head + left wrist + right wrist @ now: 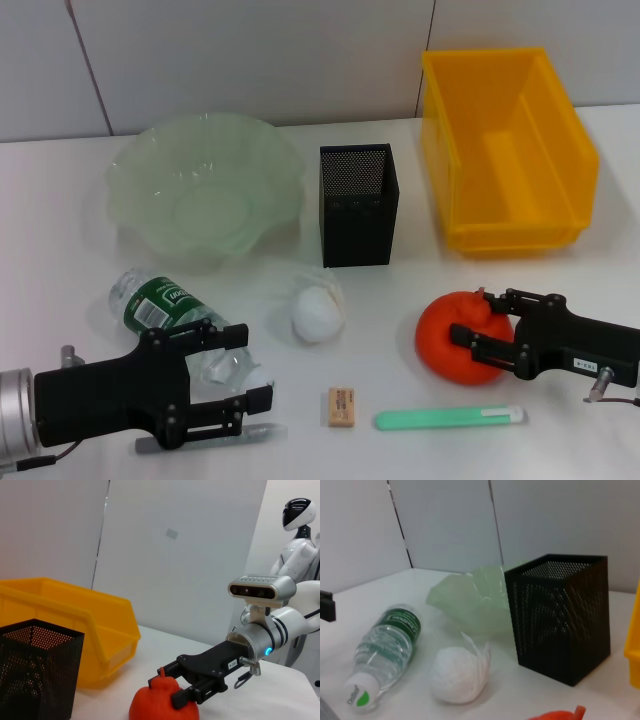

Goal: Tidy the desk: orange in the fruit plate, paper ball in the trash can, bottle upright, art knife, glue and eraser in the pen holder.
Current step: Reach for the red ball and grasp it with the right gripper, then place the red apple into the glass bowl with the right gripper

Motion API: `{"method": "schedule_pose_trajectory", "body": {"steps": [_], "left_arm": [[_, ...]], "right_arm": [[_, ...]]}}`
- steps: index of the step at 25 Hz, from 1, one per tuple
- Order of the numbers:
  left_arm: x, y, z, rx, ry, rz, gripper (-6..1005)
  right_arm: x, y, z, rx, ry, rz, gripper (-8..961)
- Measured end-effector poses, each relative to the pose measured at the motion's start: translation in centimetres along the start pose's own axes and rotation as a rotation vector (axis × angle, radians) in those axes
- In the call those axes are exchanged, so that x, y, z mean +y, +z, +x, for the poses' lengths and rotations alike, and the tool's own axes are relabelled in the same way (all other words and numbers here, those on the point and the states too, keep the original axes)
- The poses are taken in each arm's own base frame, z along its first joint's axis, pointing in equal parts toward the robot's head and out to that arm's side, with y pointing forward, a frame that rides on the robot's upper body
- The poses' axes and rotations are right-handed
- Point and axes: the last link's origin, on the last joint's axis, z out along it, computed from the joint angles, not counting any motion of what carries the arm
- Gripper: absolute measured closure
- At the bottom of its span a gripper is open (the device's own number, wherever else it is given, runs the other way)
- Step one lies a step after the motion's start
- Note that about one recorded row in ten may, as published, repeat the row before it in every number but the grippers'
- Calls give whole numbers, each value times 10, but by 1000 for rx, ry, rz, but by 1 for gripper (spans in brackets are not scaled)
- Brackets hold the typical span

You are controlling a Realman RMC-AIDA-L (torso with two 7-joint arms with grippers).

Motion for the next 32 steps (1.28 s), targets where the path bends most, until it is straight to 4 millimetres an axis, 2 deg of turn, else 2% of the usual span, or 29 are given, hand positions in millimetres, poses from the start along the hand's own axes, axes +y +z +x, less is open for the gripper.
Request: {"method": "schedule_pose_trajectory", "body": {"steps": [7,12,16,18,20,24,29,30,31,32], "left_arm": [[0,0,0,2,0,1,215],[0,0,1,3,2,1,215],[0,0,0,6,11,3,215],[1,0,-1,9,14,6,215],[1,0,-1,11,13,7,215],[2,-1,-2,12,10,9,215],[2,-1,-2,12,10,9,215],[2,0,-2,12,11,8,215],[2,0,-2,12,11,8,215],[2,0,-2,13,11,7,215]], "right_arm": [[0,-2,4,17,-6,5,343],[2,-4,3,3,5,-7,555],[6,-6,-2,-29,6,-35,614],[9,-9,-8,-77,10,-57,644],[12,-13,-15,-130,12,-76,714],[16,-24,-38,-274,-24,-118,747],[14,-21,-54,-335,-46,-127,789],[13,-14,-67,-371,-65,-142,797],[13,-14,-67,-371,-65,-142,802],[12,-7,-77,-388,-81,-157,808]]}}
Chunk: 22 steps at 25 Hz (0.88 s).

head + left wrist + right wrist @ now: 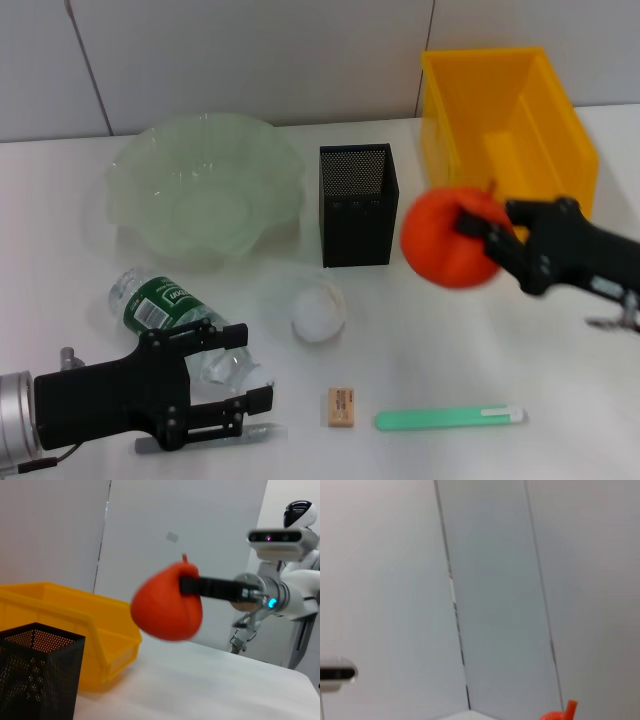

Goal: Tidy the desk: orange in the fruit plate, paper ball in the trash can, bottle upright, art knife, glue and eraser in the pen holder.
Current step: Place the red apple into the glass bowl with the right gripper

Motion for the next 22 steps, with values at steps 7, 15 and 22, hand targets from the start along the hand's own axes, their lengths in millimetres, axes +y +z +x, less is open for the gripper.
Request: {"method": "schedule_pose_trajectory", "body": {"steps": [7,15,22], "left_arm": [[1,0,-1,2,-2,-1,215],[2,1,-1,4,-3,-5,214],[2,1,0,11,-5,-2,214]], "right_arm": [[-22,74,-36,-30,-68,-65,850],[-46,162,-70,39,-159,5,909],[-38,221,-77,184,-288,25,900]]}}
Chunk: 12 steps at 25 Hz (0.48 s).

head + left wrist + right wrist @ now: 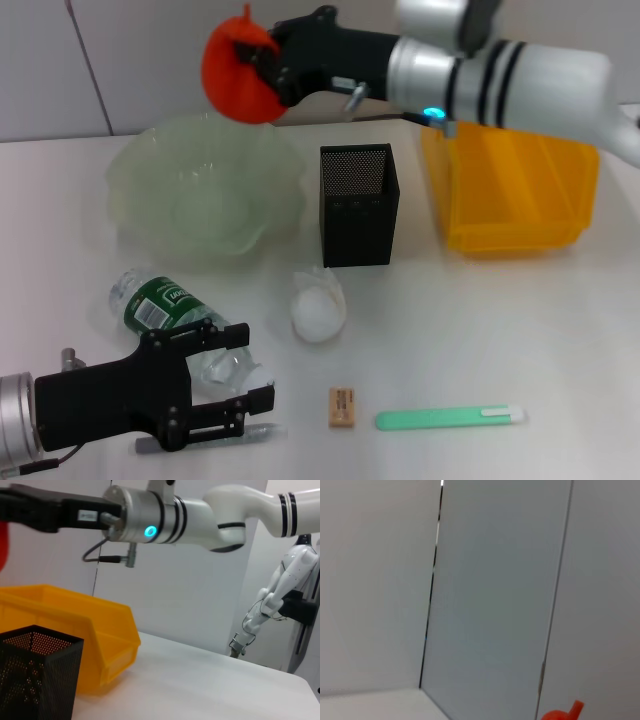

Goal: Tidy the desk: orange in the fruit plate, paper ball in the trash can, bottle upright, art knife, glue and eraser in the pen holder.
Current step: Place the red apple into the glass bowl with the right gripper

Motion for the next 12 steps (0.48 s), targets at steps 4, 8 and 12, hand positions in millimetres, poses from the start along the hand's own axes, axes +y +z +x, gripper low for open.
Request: {"method": "schedule_pose_trajectory", "body": {"steps": [4,8,12], "left_arm": [[0,0,0,2,0,1,214],[-1,1,2,4,6,-2,214],[-2,1,4,5,12,-2,214]], "right_arm": [[9,20,-3,77,-77,-10,885],[16,34,-3,138,-162,-12,869],[21,43,-6,166,-224,-16,854]]}}
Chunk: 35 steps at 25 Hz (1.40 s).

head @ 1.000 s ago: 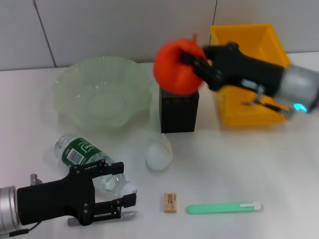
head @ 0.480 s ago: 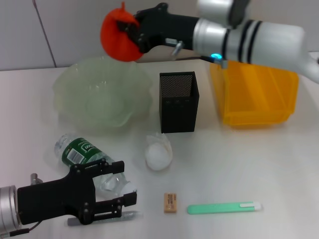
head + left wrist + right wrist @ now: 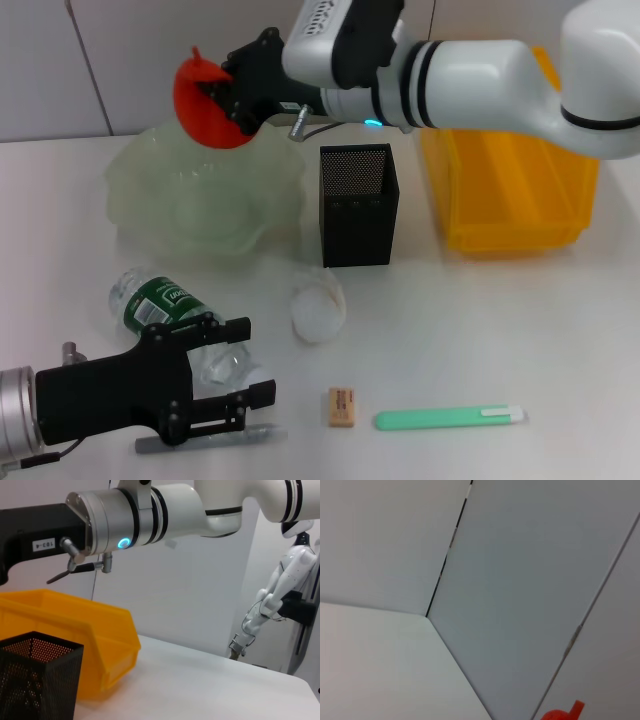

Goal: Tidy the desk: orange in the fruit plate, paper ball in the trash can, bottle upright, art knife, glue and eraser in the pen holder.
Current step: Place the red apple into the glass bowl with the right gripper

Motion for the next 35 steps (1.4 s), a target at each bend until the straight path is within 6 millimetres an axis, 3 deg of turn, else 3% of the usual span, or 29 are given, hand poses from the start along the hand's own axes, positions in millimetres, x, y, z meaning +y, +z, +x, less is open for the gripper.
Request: {"method": "schedule_pose_trajectory", "body": {"steps": [14,19,27,31,33,34,35], "left_arm": [[-2,3,7,33,13,-3,214],[0,3,6,43,18,-3,214],[1,0,3,41,10,4,214],[2,-2,2,38,9,7,214],[2,-2,1,36,19,14,214],[1,-2,1,35,22,16,214],[1,-2,0,34,29,20,214]], "right_arm": [[2,16,-10,61,-122,51,801],[2,16,-14,44,-97,48,607],[3,11,-22,-14,-25,30,438],[4,-4,-26,-53,77,-20,335],[0,-20,-26,-42,158,-48,256],[-8,-42,-22,5,258,-60,217],[-11,-52,-22,34,294,-67,177]]}}
